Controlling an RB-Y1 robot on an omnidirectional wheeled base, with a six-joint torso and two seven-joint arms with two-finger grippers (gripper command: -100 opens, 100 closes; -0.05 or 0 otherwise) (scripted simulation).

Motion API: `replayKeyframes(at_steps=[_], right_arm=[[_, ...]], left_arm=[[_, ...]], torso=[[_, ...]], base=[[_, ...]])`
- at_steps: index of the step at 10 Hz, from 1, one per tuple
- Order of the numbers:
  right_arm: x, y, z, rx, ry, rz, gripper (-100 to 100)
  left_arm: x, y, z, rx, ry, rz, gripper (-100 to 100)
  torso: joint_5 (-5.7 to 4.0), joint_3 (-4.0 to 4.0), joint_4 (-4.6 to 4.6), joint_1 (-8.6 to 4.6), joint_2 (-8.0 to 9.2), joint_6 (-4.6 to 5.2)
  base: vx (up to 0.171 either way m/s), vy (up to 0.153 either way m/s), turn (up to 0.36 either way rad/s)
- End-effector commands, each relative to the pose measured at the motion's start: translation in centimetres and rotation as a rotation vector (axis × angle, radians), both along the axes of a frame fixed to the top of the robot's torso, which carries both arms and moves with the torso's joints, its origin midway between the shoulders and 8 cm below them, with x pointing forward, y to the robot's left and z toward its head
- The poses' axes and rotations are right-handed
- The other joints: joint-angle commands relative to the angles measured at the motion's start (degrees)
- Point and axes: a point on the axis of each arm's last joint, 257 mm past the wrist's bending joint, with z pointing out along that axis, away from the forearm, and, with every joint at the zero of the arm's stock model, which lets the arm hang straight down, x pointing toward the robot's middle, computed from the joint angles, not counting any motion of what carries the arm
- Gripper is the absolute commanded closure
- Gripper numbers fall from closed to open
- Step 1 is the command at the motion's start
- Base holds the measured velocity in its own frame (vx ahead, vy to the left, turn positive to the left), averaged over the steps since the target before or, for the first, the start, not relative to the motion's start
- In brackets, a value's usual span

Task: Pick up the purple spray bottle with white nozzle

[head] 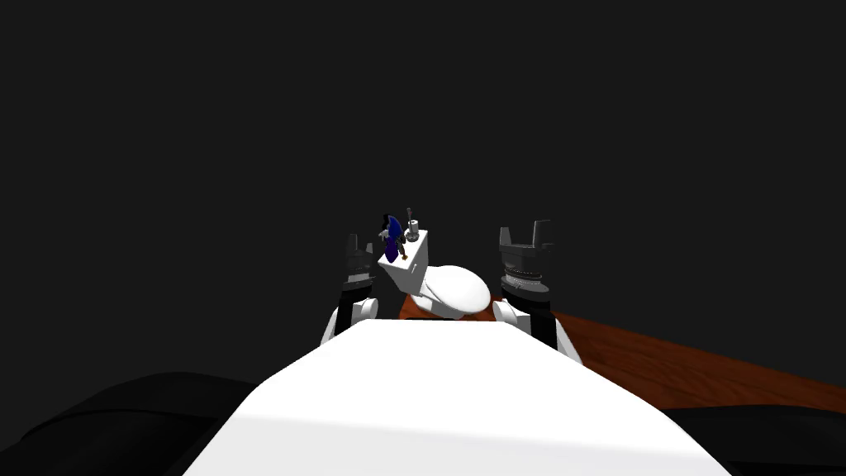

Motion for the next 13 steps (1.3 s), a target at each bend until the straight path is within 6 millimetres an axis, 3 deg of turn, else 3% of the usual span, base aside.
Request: replayKeyframes(at_steps=[1,6,12,13], right_arm=[[0.0,0.0,0.0,0.000,0.000,0.000,0],[0.0,0.0,0.0,0.000,0.000,0.000,0],[0.0,0.0,0.0,0.000,0.000,0.000,0],[0.0,0.0,0.0,0.000,0.000,0.000,0]], left_arm=[[0.1,-0.2,-0.3,0.032,0.016,-0.013,-100],[0.5,-0.1,-2.8,0.158,0.122,-0.050,-100],[0.6,1.7,-7.8,0.313,0.310,-0.070,-100],[0.6,1.6,-7.7,0.323,0.311,-0.074,-100]], torso=[[0.00,0.00,0.00,0.00,0.00,0.00],[0.01,0.15,0.06,0.03,0.26,0.00],[-0.01,0.21,0.08,-0.02,0.36,0.01],[0.00,0.22,0.09,0.03,0.37,0.00]], base=[[-0.016,-0.003,-0.032],[-0.058,0.000,-0.075],[-0.089,-0.011,-0.111],[-0.062,-0.001,-0.038]])
